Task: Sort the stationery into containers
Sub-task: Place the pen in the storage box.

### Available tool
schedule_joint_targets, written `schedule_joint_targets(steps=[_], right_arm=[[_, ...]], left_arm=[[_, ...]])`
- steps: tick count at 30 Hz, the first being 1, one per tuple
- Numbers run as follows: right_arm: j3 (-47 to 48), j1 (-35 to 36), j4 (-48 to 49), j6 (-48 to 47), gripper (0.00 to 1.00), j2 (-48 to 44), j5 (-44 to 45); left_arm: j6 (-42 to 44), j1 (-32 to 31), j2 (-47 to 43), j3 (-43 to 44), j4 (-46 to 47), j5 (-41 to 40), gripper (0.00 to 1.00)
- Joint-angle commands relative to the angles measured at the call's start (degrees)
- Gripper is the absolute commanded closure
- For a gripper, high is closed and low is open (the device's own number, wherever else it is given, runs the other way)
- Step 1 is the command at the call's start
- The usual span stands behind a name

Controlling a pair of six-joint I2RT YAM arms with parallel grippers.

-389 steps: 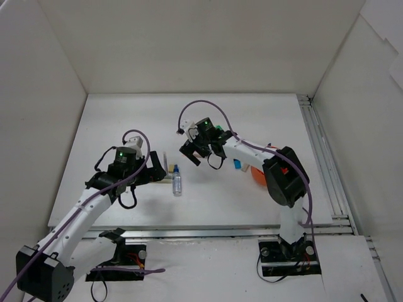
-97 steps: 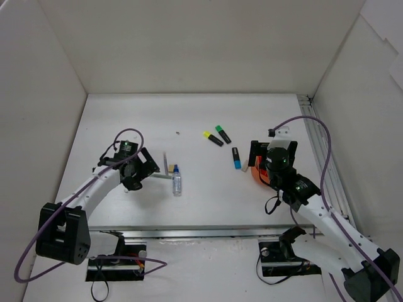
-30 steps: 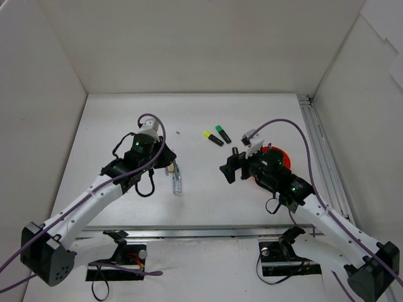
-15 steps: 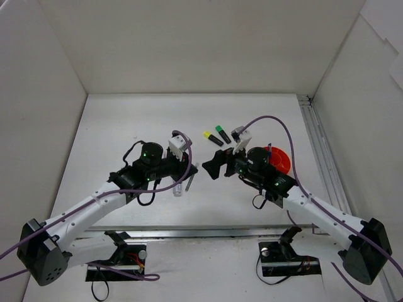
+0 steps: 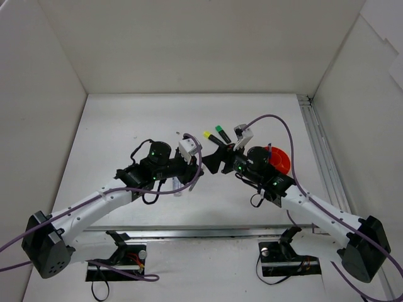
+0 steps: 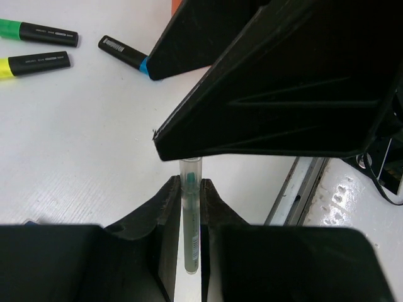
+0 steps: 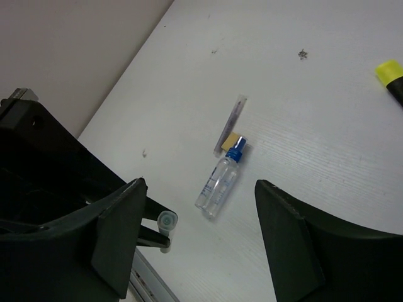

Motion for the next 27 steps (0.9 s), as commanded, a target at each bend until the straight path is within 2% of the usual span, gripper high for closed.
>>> schedule_joint_targets(steps=[1, 5, 10, 14, 16, 21, 23, 27], right_arm=[[1.5, 1.0, 5.7, 2.6, 0.36, 1.9, -0.9], [2.1, 1.5, 4.6, 3.0, 0.5, 3.2, -0.4], [2.7, 2.0, 4.6, 3.4, 0.52, 4.6, -0.8], [3.6, 2.8, 4.9, 3.4, 0.77, 5.7, -1.3], [3.9, 3.1, 5.0, 3.6, 0.82, 6.5, -2.1], [4.7, 3.5, 3.7, 4.3, 0.81, 7.7, -2.4], [5.3, 3.5, 2.7, 4.2, 0.69, 7.6, -2.0], [4.8, 3.5, 1.2, 4.0, 0.59, 5.5, 0.7]], left_arm=[[0.7, -0.2, -0.4, 3.7, 3.2, -0.3, 1.0], [0.2, -0.2, -0.8, 3.7, 3.2, -1.8, 1.0], [0.1, -0.2, -0.7, 3.6, 4.8, -1.7, 1.0], [-0.3, -0.2, 0.0, 3.9, 4.9, -1.7, 1.0], [-0.5, -0.2, 0.3, 4.0, 5.0, -2.1, 1.0], [-1.0, -0.2, 0.2, 4.0, 5.6, -2.8, 1.0], [-1.1, -0.2, 0.2, 4.1, 5.6, -3.5, 1.0], [-1.6, -0.2, 0.3, 3.9, 5.0, -4.5, 1.0]])
